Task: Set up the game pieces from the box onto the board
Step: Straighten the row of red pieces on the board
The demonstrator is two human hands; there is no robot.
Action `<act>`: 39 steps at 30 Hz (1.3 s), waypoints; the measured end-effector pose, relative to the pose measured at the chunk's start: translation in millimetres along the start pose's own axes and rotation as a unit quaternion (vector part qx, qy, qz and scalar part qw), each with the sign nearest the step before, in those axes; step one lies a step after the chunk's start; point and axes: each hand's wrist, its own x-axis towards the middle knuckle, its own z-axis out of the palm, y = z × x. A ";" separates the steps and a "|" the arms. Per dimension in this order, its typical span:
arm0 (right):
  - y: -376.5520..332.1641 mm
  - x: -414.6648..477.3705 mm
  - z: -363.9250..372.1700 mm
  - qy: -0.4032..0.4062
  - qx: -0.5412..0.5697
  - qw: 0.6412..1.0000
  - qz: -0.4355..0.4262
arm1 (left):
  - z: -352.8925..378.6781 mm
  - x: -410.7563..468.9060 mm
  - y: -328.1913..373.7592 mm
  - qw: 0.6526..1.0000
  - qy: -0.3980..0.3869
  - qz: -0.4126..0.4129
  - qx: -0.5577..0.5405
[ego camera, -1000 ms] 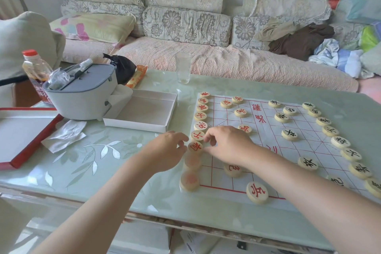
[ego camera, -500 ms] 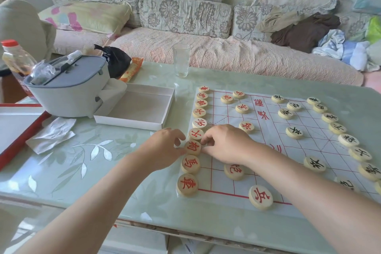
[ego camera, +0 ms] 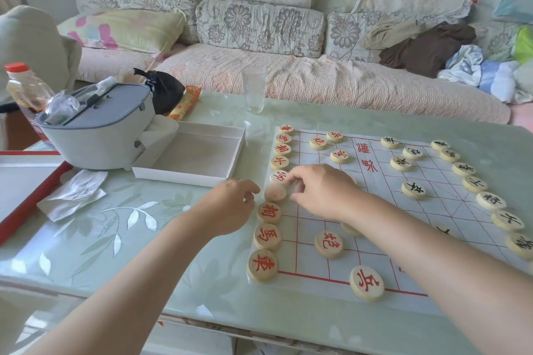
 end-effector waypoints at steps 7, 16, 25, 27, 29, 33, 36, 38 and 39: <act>10.1 14.3 13.0 0.010 -0.017 0.999 -0.041 | 9.0 18.2 8.2 0.999 0.009 -0.019 0.030; 15.0 17.8 22.0 0.000 0.092 0.995 -0.034 | 9.0 32.8 9.3 0.999 -0.026 -0.023 0.037; 13.5 21.7 28.1 0.017 0.106 0.994 -0.027 | 8.9 32.2 5.3 0.999 -0.019 -0.012 0.032; 14.6 22.0 27.8 0.016 0.109 0.994 -0.022 | 8.4 32.1 3.8 1.000 -0.014 -0.006 0.024; 15.2 21.6 28.6 0.017 0.117 0.993 -0.021 | 8.1 32.0 3.0 1.000 -0.008 0.000 0.018; 12.2 19.9 32.7 0.014 0.107 0.994 -0.027 | 8.9 31.6 4.7 1.000 -0.005 0.005 0.024; 11.9 20.6 32.9 0.015 0.099 0.995 -0.027 | 9.1 31.4 4.9 1.000 -0.005 0.003 0.026; 12.6 21.6 32.4 0.014 0.101 0.995 -0.026 | 9.1 31.7 4.6 1.000 -0.004 0.004 0.023; 12.8 22.0 32.6 0.013 0.102 0.994 -0.025 | 9.0 31.9 4.5 1.000 -0.005 0.006 0.023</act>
